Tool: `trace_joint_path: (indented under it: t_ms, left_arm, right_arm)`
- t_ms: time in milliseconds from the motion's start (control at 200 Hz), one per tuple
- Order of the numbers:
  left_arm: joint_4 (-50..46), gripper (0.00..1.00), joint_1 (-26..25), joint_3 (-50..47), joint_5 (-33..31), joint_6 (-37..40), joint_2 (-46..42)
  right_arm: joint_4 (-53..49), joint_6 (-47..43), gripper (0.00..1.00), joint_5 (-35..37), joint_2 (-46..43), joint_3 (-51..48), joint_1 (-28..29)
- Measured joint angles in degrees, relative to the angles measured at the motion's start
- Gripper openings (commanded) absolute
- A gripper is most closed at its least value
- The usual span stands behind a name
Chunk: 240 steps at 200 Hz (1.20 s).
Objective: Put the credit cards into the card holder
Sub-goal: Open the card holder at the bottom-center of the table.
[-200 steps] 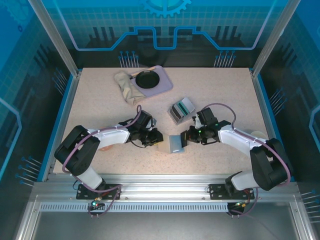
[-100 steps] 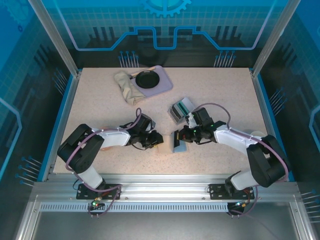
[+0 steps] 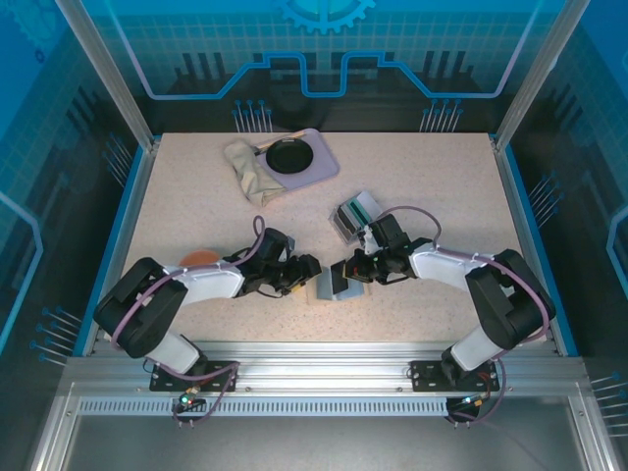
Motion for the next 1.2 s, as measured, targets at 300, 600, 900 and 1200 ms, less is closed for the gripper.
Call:
trace_joint_path:
  t_ms: [300,600,900,1200]
  left_arm:
    - [-0.2,0.56,-0.4,0.6,0.2,0.5,1.0]
    - [-3.8,0.27,-0.5,3.6,0.2,2.8,4.3]
    - [-5.2,0.26,-0.6,4.8,0.2,3.7,4.6]
    - [-5.5,0.26,-0.8,5.2,0.2,3.8,5.4]
  right_arm:
    - [0.3,0.0,0.0,-0.6,0.0,0.0,0.0]
    - [-6.3,-1.9,0.01,3.6,-7.7,0.3,-1.1]
    - [-14.7,-6.4,0.01,12.5,-12.6,1.1,-3.3]
    - [-15.1,-7.2,0.01,13.4,-12.5,0.4,-3.4]
